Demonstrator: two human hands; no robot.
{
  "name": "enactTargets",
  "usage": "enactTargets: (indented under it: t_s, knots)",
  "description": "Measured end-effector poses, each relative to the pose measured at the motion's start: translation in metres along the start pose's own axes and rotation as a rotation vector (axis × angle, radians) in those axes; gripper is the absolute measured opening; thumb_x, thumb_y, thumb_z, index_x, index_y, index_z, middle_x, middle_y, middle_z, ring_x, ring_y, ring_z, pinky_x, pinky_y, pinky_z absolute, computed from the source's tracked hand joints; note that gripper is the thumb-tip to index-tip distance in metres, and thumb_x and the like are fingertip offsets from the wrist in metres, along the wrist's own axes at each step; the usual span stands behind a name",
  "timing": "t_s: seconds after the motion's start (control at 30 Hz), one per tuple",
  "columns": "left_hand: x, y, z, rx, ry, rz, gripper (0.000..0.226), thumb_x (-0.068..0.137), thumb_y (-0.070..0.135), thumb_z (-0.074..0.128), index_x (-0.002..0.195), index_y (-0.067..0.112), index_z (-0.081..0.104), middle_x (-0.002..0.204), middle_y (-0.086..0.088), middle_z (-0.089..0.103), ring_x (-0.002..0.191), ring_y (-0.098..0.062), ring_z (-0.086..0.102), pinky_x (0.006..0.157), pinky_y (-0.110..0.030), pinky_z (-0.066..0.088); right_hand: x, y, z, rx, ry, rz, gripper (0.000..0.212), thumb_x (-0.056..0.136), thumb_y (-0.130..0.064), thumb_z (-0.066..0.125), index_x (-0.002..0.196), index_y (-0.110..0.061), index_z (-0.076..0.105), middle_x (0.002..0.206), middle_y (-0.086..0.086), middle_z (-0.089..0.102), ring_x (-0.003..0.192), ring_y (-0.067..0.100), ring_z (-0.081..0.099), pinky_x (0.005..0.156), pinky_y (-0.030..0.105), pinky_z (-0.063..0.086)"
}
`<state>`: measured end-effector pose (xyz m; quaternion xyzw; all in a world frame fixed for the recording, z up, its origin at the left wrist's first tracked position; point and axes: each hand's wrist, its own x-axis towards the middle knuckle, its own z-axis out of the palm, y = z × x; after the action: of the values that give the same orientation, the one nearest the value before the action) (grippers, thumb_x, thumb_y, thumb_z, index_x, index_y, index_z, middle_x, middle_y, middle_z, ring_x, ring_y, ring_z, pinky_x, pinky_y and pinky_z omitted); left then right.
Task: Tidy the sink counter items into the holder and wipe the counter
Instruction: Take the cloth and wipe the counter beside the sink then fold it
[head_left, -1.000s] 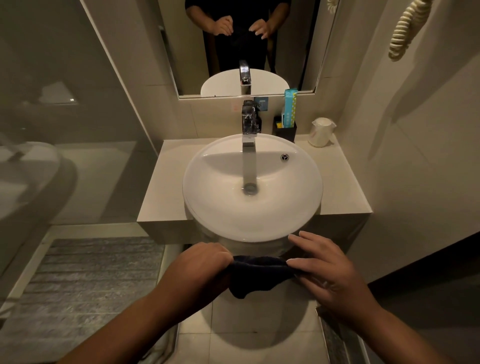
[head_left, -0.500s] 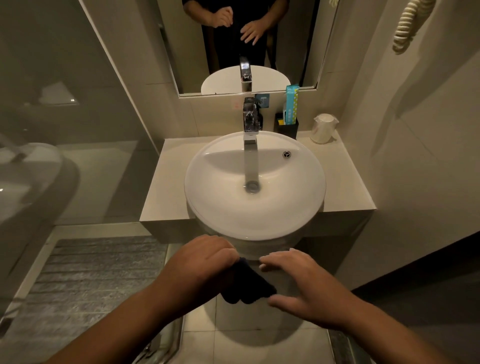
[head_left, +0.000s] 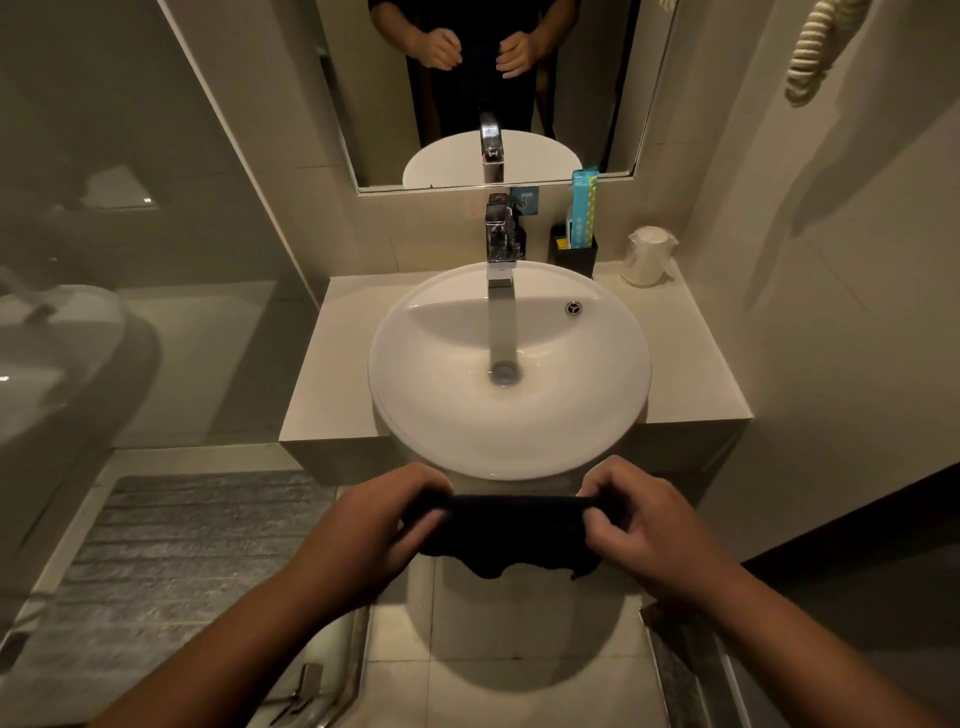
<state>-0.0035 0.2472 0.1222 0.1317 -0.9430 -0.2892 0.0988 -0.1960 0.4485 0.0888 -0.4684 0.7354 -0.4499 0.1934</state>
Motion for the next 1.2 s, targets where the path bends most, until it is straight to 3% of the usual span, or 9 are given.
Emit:
enactTargets:
  t_s: [0.13,0.27,0.4,0.5,0.67,0.8,0.93,1.03,1.2]
  knots:
    - [0.004,-0.015,0.015,-0.188,-0.039,-0.142,0.016,0.086,0.027,0.063,0.097,0.037,0.058,0.092,0.025,0.061,0.089,0.004,0.057,0.071,-0.011,0.046,0.003,0.011,-0.006,0.032,-0.083,0.093,0.011,0.074,-0.037,0.052,0.084,-0.04,0.053,0.082,-0.017,0.063,0.069,0.004,0.06,0.056,0.012,0.044]
    - [0.041,-0.043,0.034,-0.242,-0.091,-0.303,0.015,0.087,0.032,0.063,0.1,0.039,0.058,0.096,0.018,0.063,0.091,0.002,0.059,0.074,-0.015,0.046,0.04,0.036,-0.006,-0.053,-0.161,0.24,0.014,0.084,-0.039,0.055,0.092,-0.046,0.047,0.088,-0.013,0.062,0.08,0.005,0.061,0.063,0.018,0.047]
    - [0.093,-0.077,0.065,-0.11,-0.088,-0.378,0.013,0.089,0.031,0.061,0.102,0.028,0.058,0.1,0.005,0.065,0.091,-0.013,0.06,0.077,-0.03,0.049,0.095,0.073,0.003,-0.289,-0.253,0.331,0.012,0.095,-0.026,0.05,0.105,-0.03,0.045,0.1,-0.003,0.062,0.084,0.013,0.059,0.064,0.025,0.047]
    - [0.12,-0.095,0.088,-0.001,-0.114,-0.421,0.012,0.09,0.031,0.059,0.1,0.026,0.055,0.103,0.0,0.066,0.089,-0.017,0.058,0.072,-0.03,0.046,0.121,0.095,0.013,-0.479,-0.267,0.342,0.011,0.096,-0.022,0.046,0.107,-0.022,0.046,0.105,0.008,0.065,0.084,0.021,0.058,0.068,0.03,0.044]
    - [0.136,-0.109,0.106,0.151,-0.161,-0.503,0.026,0.091,0.035,0.056,0.114,0.022,0.053,0.114,-0.004,0.066,0.098,-0.025,0.06,0.087,-0.042,0.048,0.133,0.11,0.022,-0.587,-0.232,0.395,0.022,0.096,-0.023,0.046,0.118,-0.019,0.047,0.113,0.011,0.063,0.093,0.025,0.059,0.081,0.036,0.049]
    - [0.12,-0.094,0.111,0.307,-0.044,-0.298,0.048,0.088,0.053,0.049,0.123,0.021,0.055,0.125,-0.006,0.06,0.109,-0.026,0.056,0.094,-0.043,0.043,0.119,0.107,0.029,-0.64,-0.149,0.234,0.049,0.09,-0.04,0.057,0.133,-0.02,0.047,0.139,0.006,0.049,0.121,0.027,0.05,0.102,0.041,0.04]
    - [0.091,-0.087,0.121,0.434,-0.226,0.068,0.061,0.084,0.062,0.041,0.13,0.022,0.044,0.136,-0.005,0.053,0.121,-0.024,0.048,0.103,-0.045,0.034,0.09,0.106,0.041,-0.756,-0.393,-0.076,0.057,0.085,-0.06,0.045,0.131,-0.027,0.047,0.137,-0.001,0.054,0.12,0.019,0.05,0.104,0.038,0.033]
    - [0.091,-0.09,0.125,0.472,-0.208,0.054,0.045,0.086,0.047,0.056,0.123,0.023,0.047,0.123,-0.001,0.06,0.108,-0.02,0.054,0.097,-0.036,0.038,0.082,0.111,0.045,-0.775,-0.385,-0.078,0.051,0.086,-0.056,0.051,0.131,-0.031,0.047,0.132,-0.007,0.058,0.119,0.014,0.051,0.108,0.033,0.028]
    - [0.09,-0.087,0.126,0.471,-0.185,0.028,0.039,0.088,0.041,0.058,0.121,0.024,0.046,0.12,-0.001,0.059,0.104,-0.018,0.054,0.095,-0.033,0.039,0.078,0.107,0.048,-0.81,-0.344,-0.067,0.052,0.087,-0.052,0.053,0.134,-0.03,0.044,0.135,-0.004,0.055,0.123,0.016,0.048,0.112,0.036,0.023]
